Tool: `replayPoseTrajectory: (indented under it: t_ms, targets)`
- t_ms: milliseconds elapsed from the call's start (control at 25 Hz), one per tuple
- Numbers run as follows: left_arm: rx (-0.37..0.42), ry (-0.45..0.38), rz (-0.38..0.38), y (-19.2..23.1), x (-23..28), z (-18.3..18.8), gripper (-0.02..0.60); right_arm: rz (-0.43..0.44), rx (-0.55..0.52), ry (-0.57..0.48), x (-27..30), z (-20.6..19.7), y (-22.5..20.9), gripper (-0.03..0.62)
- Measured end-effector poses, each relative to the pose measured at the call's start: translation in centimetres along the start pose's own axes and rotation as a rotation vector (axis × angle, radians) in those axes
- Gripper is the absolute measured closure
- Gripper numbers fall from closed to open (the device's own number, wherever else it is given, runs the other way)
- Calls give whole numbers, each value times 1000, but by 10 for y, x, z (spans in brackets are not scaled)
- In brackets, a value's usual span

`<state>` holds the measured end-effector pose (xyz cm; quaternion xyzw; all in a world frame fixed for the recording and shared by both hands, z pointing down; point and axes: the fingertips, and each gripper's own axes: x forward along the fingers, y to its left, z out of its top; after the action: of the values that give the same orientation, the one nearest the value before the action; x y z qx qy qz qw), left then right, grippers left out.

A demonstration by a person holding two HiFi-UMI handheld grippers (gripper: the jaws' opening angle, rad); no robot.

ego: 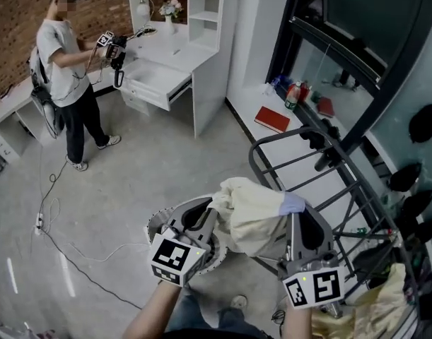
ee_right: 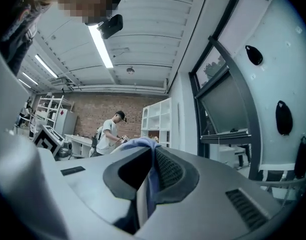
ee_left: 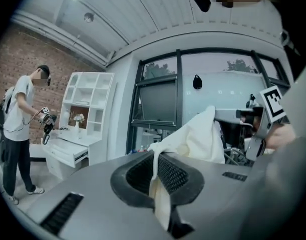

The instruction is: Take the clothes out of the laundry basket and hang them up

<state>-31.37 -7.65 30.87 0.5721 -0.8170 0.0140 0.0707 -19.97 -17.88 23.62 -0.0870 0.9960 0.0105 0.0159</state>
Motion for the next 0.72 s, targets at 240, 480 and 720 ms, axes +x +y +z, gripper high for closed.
replayPoseTrajectory:
  t_ms: [240, 480, 720]
  targets:
    - [31, -88, -143, -69, 31, 57, 555, -168, -20, -31, -55, 15, -51, 569]
    - [38, -114, -283, -158, 60, 81, 555, -343, -23, -48, -128, 29, -111, 569]
    - [39, -121, -400, -259, 91, 94, 555, -484, -50, -44, -207, 38, -178, 569]
